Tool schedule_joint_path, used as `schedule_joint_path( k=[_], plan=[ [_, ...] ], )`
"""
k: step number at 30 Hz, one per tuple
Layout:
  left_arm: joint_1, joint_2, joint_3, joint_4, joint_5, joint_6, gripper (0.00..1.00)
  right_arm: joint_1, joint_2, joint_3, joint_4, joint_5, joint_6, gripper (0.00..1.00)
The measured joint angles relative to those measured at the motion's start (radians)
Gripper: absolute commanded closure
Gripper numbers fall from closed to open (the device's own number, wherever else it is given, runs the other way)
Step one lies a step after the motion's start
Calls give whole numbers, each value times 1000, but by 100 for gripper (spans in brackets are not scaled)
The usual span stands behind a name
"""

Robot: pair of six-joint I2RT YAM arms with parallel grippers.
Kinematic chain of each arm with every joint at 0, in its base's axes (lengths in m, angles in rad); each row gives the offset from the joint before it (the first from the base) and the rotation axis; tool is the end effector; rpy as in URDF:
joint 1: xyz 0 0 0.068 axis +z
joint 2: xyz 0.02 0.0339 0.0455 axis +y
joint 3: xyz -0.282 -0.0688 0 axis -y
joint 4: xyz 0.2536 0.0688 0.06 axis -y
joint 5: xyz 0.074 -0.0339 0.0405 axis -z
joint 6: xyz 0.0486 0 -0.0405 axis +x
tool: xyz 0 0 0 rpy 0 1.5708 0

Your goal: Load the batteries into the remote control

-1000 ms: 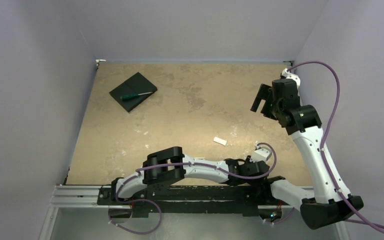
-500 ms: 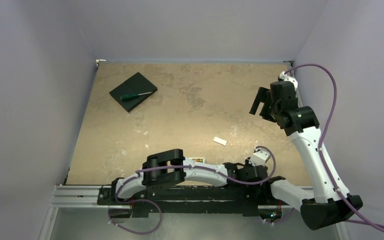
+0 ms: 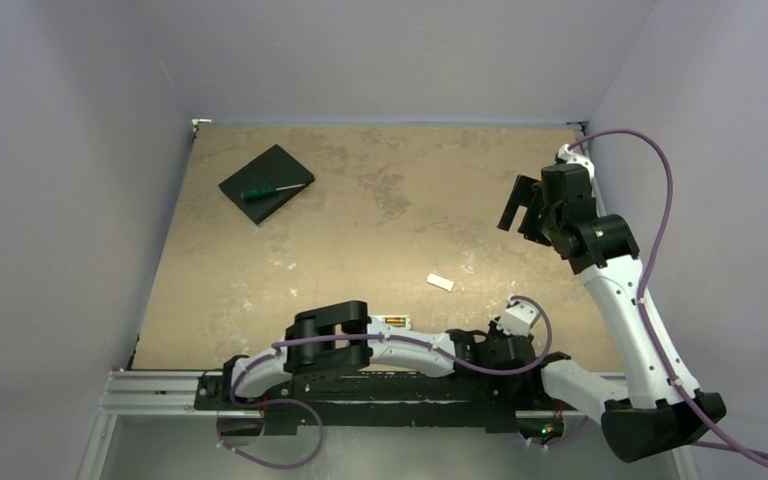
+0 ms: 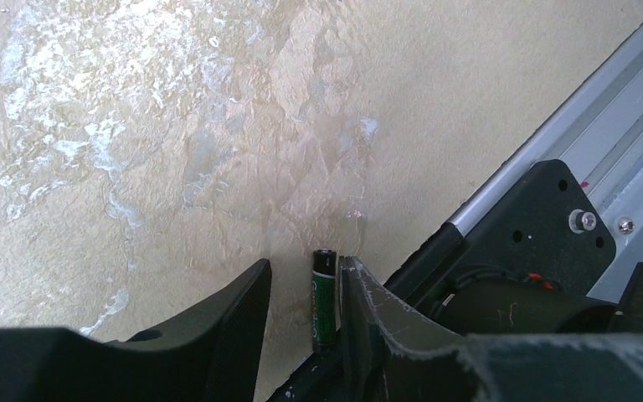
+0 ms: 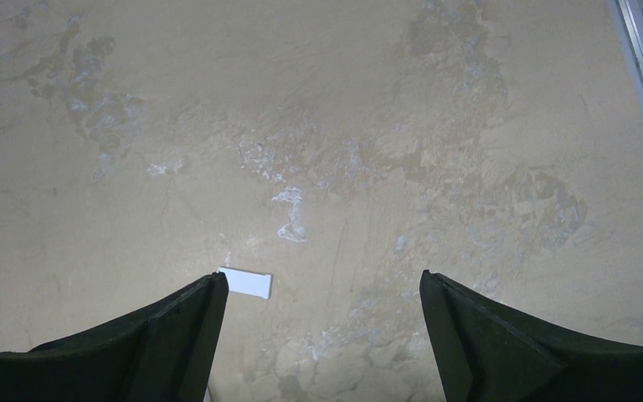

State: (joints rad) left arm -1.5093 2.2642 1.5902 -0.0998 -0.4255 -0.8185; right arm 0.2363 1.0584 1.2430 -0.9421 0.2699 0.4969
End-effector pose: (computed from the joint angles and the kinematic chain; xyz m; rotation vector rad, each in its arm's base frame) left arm 0.0520 -0.5182 0.1363 0.5965 2.2909 -0.7100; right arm 0.2051 0.0361 0.3818 0.4306 2.2547 0.0633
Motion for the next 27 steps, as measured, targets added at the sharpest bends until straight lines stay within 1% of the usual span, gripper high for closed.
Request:
schedule_joint_path(
  k=[14,22,27],
  plan=[
    [-18,20,22,-34,-58,4,66,0,-1,0,0,-12,2,5],
    [-19,6,-17,-2,-75,3,71,0,-6,0,-2,-27,8,5],
    [-26,-19,-56,-10,-97,2,75,0,-16,0,-3,-27,14,5]
  ],
)
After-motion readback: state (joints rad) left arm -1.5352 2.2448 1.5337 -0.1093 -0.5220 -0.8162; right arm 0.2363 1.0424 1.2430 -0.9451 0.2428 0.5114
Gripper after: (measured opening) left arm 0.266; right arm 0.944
